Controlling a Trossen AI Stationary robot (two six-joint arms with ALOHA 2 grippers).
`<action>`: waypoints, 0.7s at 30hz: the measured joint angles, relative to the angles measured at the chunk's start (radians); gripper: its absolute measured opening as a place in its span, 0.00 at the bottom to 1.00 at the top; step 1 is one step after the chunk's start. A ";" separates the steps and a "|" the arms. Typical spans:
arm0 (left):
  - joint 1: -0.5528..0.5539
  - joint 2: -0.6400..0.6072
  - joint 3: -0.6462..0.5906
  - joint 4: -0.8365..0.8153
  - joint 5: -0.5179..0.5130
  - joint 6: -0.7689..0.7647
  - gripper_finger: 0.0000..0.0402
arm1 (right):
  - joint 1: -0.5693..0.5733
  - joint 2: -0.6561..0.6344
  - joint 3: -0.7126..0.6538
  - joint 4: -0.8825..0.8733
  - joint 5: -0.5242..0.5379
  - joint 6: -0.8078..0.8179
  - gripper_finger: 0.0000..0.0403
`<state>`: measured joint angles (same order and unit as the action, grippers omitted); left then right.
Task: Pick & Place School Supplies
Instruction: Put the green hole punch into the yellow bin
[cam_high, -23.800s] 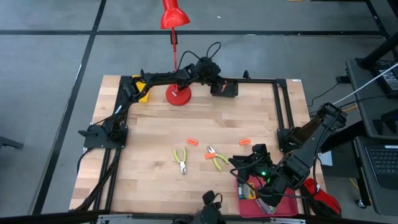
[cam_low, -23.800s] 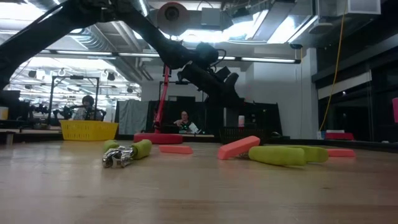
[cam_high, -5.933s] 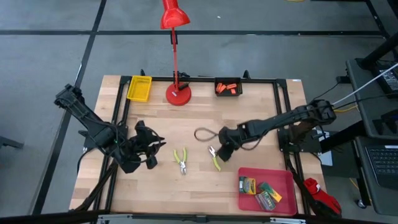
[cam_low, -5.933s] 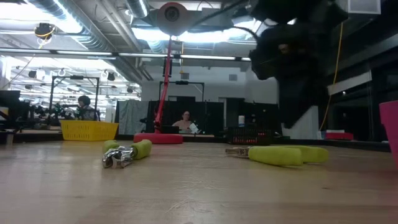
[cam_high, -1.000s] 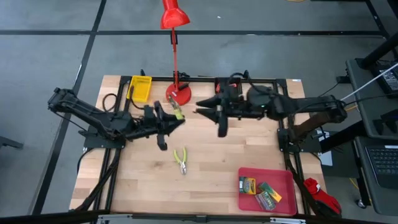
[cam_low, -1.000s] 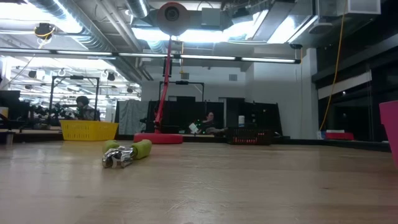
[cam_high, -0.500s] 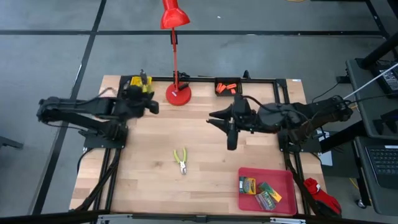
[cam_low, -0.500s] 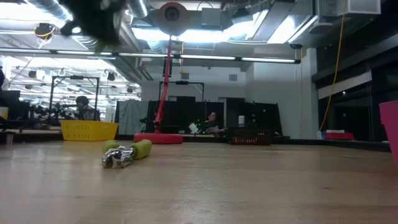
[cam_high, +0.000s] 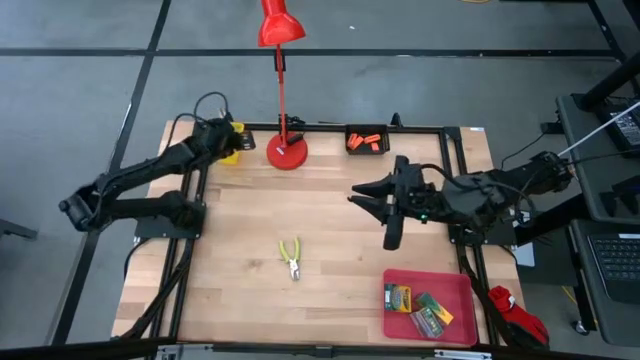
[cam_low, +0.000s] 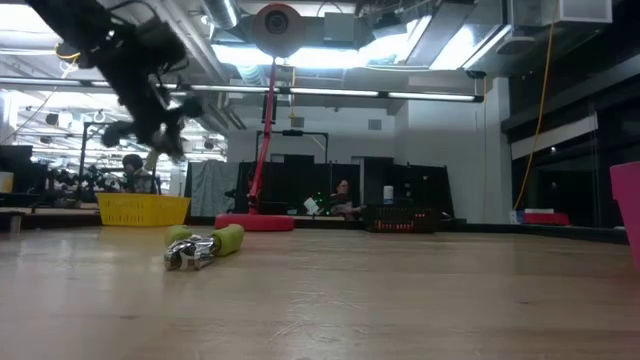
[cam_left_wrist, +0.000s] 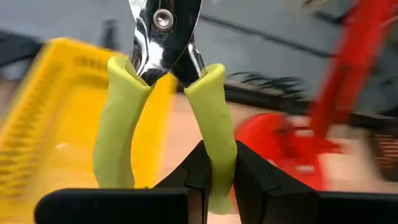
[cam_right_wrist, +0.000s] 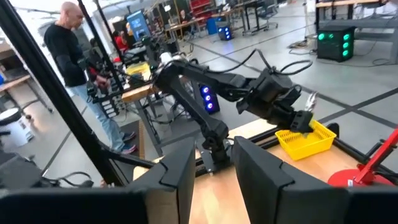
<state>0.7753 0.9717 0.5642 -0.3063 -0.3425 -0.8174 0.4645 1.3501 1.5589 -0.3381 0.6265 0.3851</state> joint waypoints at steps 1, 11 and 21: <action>0.036 0.005 -0.003 -0.018 0.017 0.016 0.09 | 0.013 -0.004 0.000 0.001 0.021 0.000 0.28; 0.242 0.082 -0.004 -0.094 0.237 0.219 0.09 | 0.100 -0.017 0.000 0.000 0.168 0.002 0.28; 0.226 0.130 -0.001 -0.084 0.217 0.234 0.10 | 0.121 -0.017 0.000 0.000 0.181 0.027 0.28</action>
<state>1.0017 1.1015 0.5636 -0.3904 -0.1251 -0.5829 0.5855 1.3331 1.5589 -0.3378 0.8076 0.4118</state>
